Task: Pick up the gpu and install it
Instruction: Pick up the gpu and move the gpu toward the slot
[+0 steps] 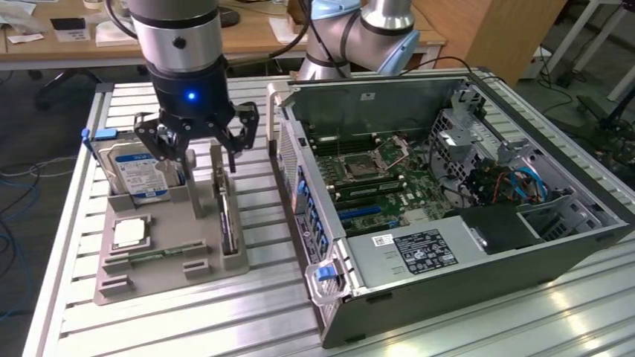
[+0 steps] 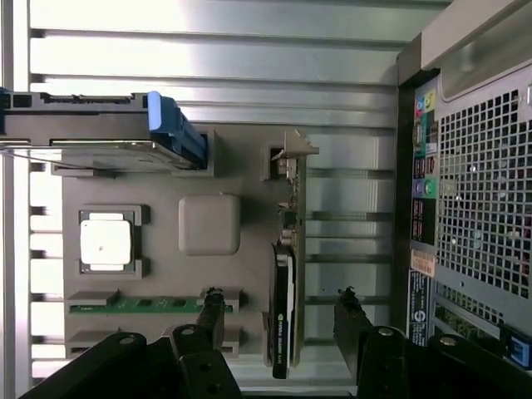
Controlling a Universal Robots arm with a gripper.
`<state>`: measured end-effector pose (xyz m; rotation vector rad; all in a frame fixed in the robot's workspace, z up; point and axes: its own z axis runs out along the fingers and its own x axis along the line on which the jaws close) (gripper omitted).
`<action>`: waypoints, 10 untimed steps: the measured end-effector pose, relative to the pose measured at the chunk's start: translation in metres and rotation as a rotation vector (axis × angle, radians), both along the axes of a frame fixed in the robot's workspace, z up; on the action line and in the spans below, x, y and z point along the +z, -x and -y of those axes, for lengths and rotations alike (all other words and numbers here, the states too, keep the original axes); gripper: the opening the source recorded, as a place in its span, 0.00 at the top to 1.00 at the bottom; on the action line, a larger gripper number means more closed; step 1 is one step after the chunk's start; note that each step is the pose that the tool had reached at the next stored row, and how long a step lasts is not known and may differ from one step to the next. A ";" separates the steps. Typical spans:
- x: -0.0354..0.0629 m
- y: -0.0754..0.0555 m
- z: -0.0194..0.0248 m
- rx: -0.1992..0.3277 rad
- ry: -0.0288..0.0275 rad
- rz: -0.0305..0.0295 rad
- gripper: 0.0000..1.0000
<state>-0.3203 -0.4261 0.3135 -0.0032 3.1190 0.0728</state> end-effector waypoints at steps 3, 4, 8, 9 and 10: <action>-0.0044 0.000 0.0011 -0.001 0.0000 0.0001 0.34; -0.0058 0.000 0.0012 -0.001 0.0001 0.0001 0.34; -0.0125 0.000 0.0015 -0.003 0.0001 0.0001 0.28; -0.0139 0.000 0.0015 -0.004 0.0001 0.0002 0.28; -0.0153 -0.001 0.0016 -0.005 0.0001 0.0000 0.28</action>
